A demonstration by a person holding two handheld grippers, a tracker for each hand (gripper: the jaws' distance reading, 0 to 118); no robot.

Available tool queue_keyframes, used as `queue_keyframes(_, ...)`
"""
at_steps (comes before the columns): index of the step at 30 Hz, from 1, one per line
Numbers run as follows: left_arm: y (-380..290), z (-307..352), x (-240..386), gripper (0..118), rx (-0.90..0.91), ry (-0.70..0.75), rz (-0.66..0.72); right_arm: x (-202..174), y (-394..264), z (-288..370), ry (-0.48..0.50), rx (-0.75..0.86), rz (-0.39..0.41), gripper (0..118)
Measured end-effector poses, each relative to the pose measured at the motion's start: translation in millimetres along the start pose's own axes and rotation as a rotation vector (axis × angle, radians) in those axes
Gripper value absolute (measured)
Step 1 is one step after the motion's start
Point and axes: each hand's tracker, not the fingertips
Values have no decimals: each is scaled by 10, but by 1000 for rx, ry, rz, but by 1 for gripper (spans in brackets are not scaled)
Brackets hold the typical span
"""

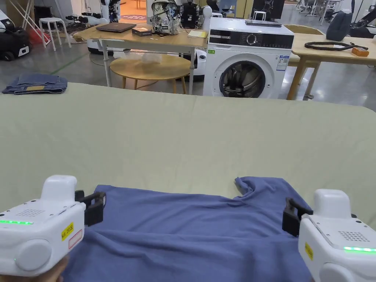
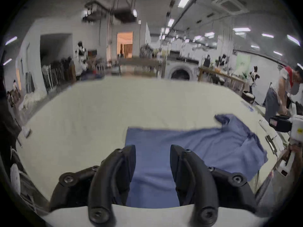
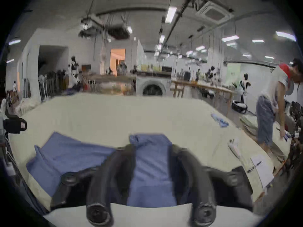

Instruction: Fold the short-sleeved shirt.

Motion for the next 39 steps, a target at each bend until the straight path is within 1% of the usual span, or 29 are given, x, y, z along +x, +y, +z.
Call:
queue_keyframes(1,23,-9,17,38,33,8,-6,-59,29,7,6,37,-7,24)
queue_keyframes(2,54,3,55,26,60,16,-14,-118,62,17,22,67,-17,9)
queue_keyframes(3,73,13,84,15,91,25,-24,-164,95,33,26,85,-27,4)
queue_keyframes(4,98,24,119,6,123,37,-38,-205,116,41,35,110,-45,0)
queue_keyframes(5,116,33,170,0,149,64,-55,-243,137,48,47,131,-50,0)
queue_keyframes(6,128,45,195,0,177,83,-63,-275,150,49,55,143,-47,0)
queue_keyframes(10,196,21,214,0,238,87,-26,-412,207,45,65,188,-33,0)
queue_keyframes(13,278,-179,105,0,198,92,-17,-462,231,-42,74,187,-28,0)
queue_keyframes(16,376,-501,-127,0,60,86,35,-497,249,-157,82,166,-26,0)
queue_keyframes(17,420,-688,-245,0,-26,55,64,-500,251,-211,86,151,-22,0)
queue_keyframes(19,464,-975,-438,0,-130,37,107,-499,240,-303,89,133,-22,0)
queue_keyframes(21,514,-1298,-609,0,-241,18,131,-493,223,-389,89,110,-16,0)
queue_keyframes(22,543,-1467,-696,0,-324,0,146,-487,205,-437,87,98,-10,0)
queue_keyframes(26,591,-1950,-912,0,-492,-49,234,-438,126,-603,78,52,3,0)
queue_keyframes(27,595,-2060,-950,11,-527,-55,252,-424,100,-634,76,39,5,0)
queue_keyframes(28,592,-2170,-980,28,-572,-76,271,-408,76,-671,72,26,8,0)
queue_keyframes(29,579,-2229,-944,42,-595,-61,264,-390,51,-706,67,14,11,0)
queue_keyframes(30,570,-2302,-940,43,-599,-53,258,-375,32,-732,64,5,12,0)
queue_keyframes(32,531,-2448,-922,49,-638,-56,258,-334,-30,-795,55,-16,12,0)
queue_keyframes(35,450,-2628,-856,49,-721,-19,233,-296,-78,-838,43,-42,21,0)
queue_keyframes(37,392,-2712,-794,45,-781,42,149,-267,-101,-873,39,-60,25,0)
queue_keyframes(38,376,-2710,-732,42,-768,36,116,-257,-112,-882,34,-67,28,0)
queue_keyframes(39,370,-2701,-666,38,-752,71,88,-247,-119,-881,33,-72,29,0)
